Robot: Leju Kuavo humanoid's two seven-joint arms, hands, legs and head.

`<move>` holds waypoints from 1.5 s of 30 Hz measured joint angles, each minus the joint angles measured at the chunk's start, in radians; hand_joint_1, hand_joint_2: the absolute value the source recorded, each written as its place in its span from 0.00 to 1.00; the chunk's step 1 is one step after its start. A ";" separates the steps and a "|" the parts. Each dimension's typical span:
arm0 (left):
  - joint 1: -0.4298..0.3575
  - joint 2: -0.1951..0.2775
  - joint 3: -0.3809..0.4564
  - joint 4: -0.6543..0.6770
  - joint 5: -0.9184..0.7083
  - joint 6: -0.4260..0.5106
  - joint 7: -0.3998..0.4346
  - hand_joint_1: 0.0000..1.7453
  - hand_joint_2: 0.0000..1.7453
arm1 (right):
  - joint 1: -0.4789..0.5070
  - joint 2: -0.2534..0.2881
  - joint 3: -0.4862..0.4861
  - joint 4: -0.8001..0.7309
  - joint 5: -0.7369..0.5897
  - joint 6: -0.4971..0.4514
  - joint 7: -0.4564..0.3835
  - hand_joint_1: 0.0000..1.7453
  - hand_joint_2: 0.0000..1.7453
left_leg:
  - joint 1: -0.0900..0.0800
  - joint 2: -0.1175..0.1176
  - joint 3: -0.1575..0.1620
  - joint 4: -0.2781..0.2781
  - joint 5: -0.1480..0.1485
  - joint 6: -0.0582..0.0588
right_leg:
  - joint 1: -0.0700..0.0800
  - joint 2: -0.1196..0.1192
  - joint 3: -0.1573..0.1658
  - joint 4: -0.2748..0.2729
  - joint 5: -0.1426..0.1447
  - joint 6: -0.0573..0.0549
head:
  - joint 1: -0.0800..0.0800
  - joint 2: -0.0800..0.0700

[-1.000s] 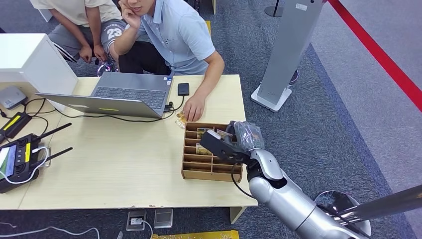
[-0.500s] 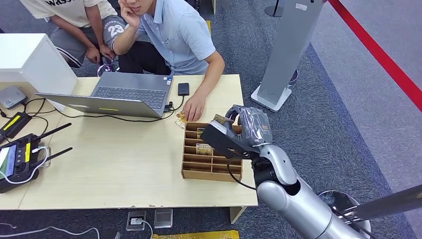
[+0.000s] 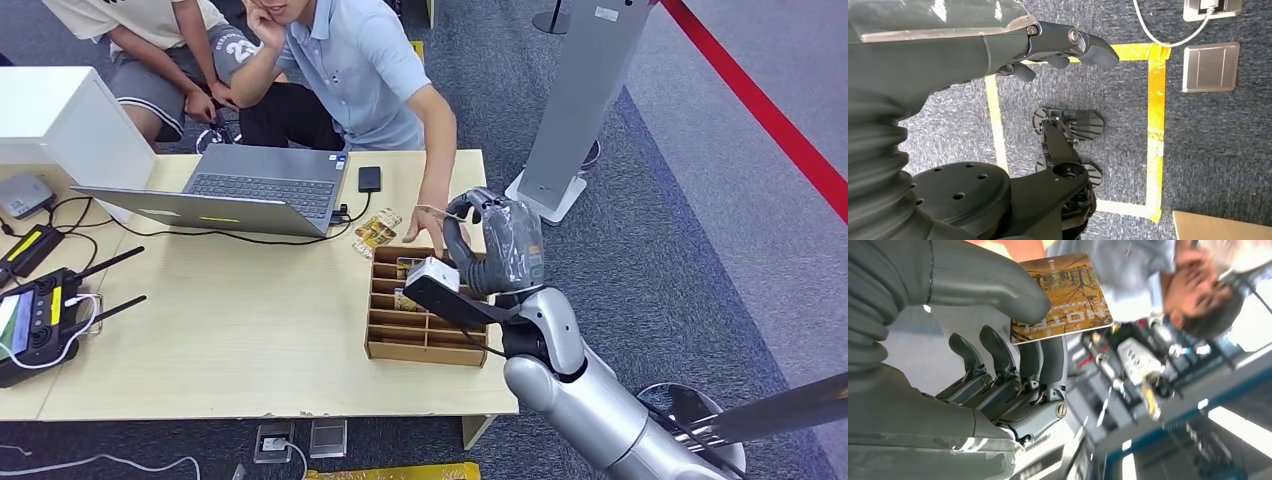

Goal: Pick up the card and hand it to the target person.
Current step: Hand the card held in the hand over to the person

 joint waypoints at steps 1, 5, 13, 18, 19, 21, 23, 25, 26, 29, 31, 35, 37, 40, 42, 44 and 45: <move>-0.001 0.000 0.000 0.000 -0.003 0.000 0.000 0.00 1.00 | 0.000 0.005 0.000 0.030 0.026 -0.041 0.000 0.86 1.00 | 0.000 0.000 0.000 0.000 0.000 0.000 | 0.000 0.000 0.000 0.000 0.000 0.000 | 0.000 0.000; -0.006 -0.001 0.000 0.000 -0.011 0.001 0.005 0.00 1.00 | -0.002 0.022 -0.001 0.135 0.094 -0.133 0.008 0.86 1.00 | 0.000 0.000 0.000 0.000 0.000 0.000 | 0.000 0.000 0.000 0.000 0.000 0.000 | 0.000 0.000; -0.007 -0.001 0.000 0.000 -0.016 0.001 0.006 0.00 1.00 | -0.006 0.044 -0.002 0.241 0.122 -0.141 0.020 0.86 1.00 | 0.000 0.000 0.000 0.000 0.000 0.000 | 0.000 0.000 0.000 0.000 0.000 0.000 | -0.001 0.000; -0.010 -0.001 -0.001 0.000 -0.018 -0.003 -0.002 0.00 1.00 | -0.012 0.054 -0.002 0.270 0.121 -0.141 0.022 0.86 1.00 | 0.000 0.000 0.000 0.000 0.000 0.000 | 0.000 0.000 0.000 0.000 0.000 0.000 | 0.000 0.000; -0.010 -0.001 -0.001 0.000 -0.018 -0.004 -0.003 0.00 1.00 | -0.013 0.055 -0.002 0.273 0.120 -0.140 0.024 0.86 1.00 | 0.000 0.000 0.000 0.000 0.000 0.000 | 0.000 0.000 0.000 0.000 0.000 0.000 | 0.000 0.000; -0.010 -0.001 -0.001 0.000 -0.018 -0.006 -0.003 0.00 1.00 | -0.015 0.058 -0.002 0.279 0.119 -0.140 0.028 0.86 1.00 | 0.000 0.000 0.000 0.000 0.000 0.000 | 0.000 0.000 0.000 0.000 0.000 0.000 | 0.000 0.000; -0.010 -0.001 -0.001 0.000 -0.018 -0.007 -0.002 0.00 1.00 | -0.016 0.060 -0.002 0.283 0.117 -0.140 0.031 0.86 1.00 | 0.000 0.000 0.000 0.000 0.000 0.000 | 0.000 0.000 0.000 0.000 0.000 0.000 | 0.000 0.000; -0.010 -0.001 -0.001 0.000 -0.018 -0.006 -0.002 0.00 1.00 | -0.018 0.061 -0.001 0.285 0.115 -0.141 0.034 0.86 1.00 | 0.000 0.000 0.000 0.000 0.000 0.000 | 0.000 0.000 0.000 0.000 0.000 0.000 | 0.000 0.000; -0.009 -0.001 -0.001 0.000 -0.018 -0.004 -0.002 0.00 1.00 | -0.019 0.061 -0.001 0.286 0.112 -0.141 0.035 0.86 1.00 | 0.000 0.000 0.000 0.000 0.000 0.000 | 0.000 0.000 0.000 0.000 0.000 0.000 | 0.000 0.000; -0.008 -0.001 -0.001 0.000 -0.014 0.000 -0.002 0.00 1.00 | -0.020 0.061 0.001 0.286 0.102 -0.141 0.036 0.86 1.00 | 0.000 0.000 0.000 0.000 0.000 0.000 | 0.000 0.000 0.000 0.000 0.000 0.000 | -0.001 0.000; -0.006 -0.001 -0.001 0.000 -0.012 0.000 -0.002 0.00 1.00 | -0.020 0.062 0.003 0.286 0.098 -0.142 0.035 0.86 1.00 | 0.000 0.000 0.000 0.000 0.000 0.000 | 0.000 0.000 0.000 0.000 0.000 0.000 | -0.001 0.000; -0.004 -0.001 -0.001 0.000 -0.010 -0.001 -0.002 0.00 1.00 | -0.021 0.063 0.009 0.287 0.096 -0.143 0.034 0.22 1.00 | 0.000 0.000 0.000 0.000 0.000 0.000 | 0.000 0.000 0.000 0.000 0.000 0.000 | 0.000 0.000; -0.004 -0.001 -0.001 0.000 -0.012 -0.001 0.001 0.00 0.75 | -0.022 0.064 0.013 0.288 0.095 -0.143 0.034 0.00 1.00 | 0.000 0.000 0.000 0.000 0.000 0.000 | 0.000 0.000 0.000 0.000 0.000 0.000 | 0.000 0.000; -0.003 -0.001 -0.001 0.000 -0.015 -0.005 0.007 0.00 0.00 | -0.024 0.064 0.017 0.288 0.085 -0.145 0.035 0.00 1.00 | 0.000 0.000 0.000 0.000 0.000 0.000 | 0.000 0.000 0.000 0.000 0.000 0.000 | 0.000 0.000; -0.003 -0.001 -0.001 0.000 -0.013 -0.009 0.006 0.00 0.00 | -0.024 0.064 0.020 0.288 0.081 -0.146 0.037 0.00 1.00 | 0.000 0.000 0.000 0.000 0.000 0.000 | 0.000 0.000 0.000 0.000 0.000 0.000 | 0.000 0.000; -0.003 0.000 -0.001 0.000 -0.008 -0.010 0.006 0.00 0.00 | -0.024 0.064 0.023 0.288 0.080 -0.146 0.040 0.00 1.00 | 0.000 0.000 0.000 0.000 0.000 0.000 | 0.000 0.000 0.000 0.000 0.000 0.000 | 0.000 0.000; -0.003 0.000 -0.001 0.000 -0.007 -0.010 0.007 0.00 0.00 | -0.024 0.064 0.024 0.288 0.081 -0.146 0.041 0.00 1.00 | 0.000 0.000 0.000 0.000 0.000 0.000 | 0.000 0.000 0.000 0.000 0.000 0.000 | 0.000 0.000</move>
